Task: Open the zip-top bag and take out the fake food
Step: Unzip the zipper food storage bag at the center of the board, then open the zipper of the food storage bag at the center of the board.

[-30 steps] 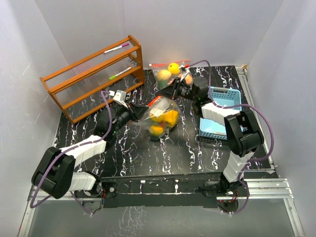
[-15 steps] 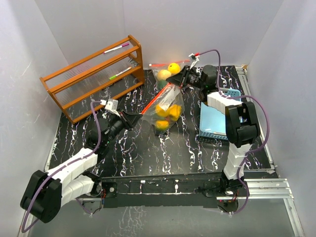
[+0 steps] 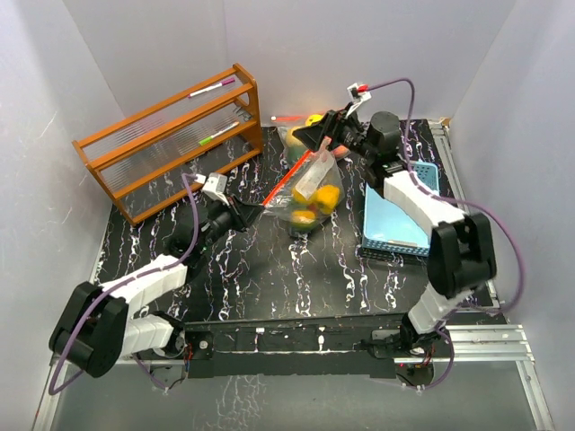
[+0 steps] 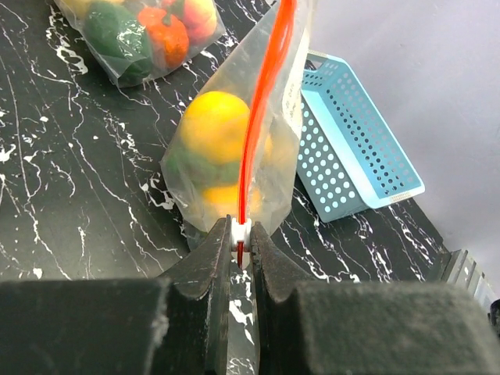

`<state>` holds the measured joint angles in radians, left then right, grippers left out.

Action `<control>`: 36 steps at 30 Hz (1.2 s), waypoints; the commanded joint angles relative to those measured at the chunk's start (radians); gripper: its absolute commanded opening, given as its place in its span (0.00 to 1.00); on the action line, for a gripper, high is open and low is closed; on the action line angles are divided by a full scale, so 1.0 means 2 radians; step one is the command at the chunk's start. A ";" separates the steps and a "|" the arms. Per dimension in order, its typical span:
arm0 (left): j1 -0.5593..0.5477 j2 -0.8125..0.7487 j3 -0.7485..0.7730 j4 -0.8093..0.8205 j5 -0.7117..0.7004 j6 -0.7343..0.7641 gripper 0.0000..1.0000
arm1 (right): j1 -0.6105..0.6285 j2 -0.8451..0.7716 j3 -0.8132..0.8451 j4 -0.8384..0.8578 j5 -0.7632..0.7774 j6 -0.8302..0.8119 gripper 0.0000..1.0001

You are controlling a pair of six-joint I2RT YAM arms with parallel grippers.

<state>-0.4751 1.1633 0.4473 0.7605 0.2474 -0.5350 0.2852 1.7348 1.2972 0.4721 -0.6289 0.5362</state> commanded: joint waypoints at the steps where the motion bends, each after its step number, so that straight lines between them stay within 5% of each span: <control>1: 0.001 0.033 0.035 0.047 0.014 0.005 0.00 | 0.011 -0.106 -0.031 -0.041 0.085 -0.082 0.90; 6: 0.001 0.054 0.069 0.055 0.013 0.007 0.00 | 0.015 -0.187 -0.153 -0.051 0.106 -0.066 0.73; 9: 0.001 0.050 0.084 0.048 0.019 0.008 0.00 | 0.017 -0.210 -0.217 -0.049 0.107 -0.050 0.45; 12: 0.001 0.034 0.096 0.036 0.024 0.004 0.00 | 0.040 -0.201 -0.263 -0.023 0.105 -0.031 0.31; 17: 0.001 0.001 0.129 -0.007 0.030 0.009 0.00 | 0.096 -0.122 -0.265 0.017 0.142 -0.028 0.29; 25: 0.001 -0.020 0.166 -0.057 0.080 0.008 0.00 | 0.139 0.033 -0.082 0.026 0.132 -0.042 0.30; 33: 0.001 0.011 0.095 -0.035 0.057 0.012 0.00 | 0.143 -0.025 -0.152 0.004 0.204 -0.069 0.65; 36: 0.001 0.037 0.061 0.004 0.053 0.000 0.00 | 0.141 -0.072 -0.208 0.002 0.234 -0.068 0.69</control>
<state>-0.4736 1.1828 0.6479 0.6823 0.3656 -0.5137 0.5739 1.7214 0.9821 0.4500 -0.2722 0.4244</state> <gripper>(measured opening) 0.084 0.682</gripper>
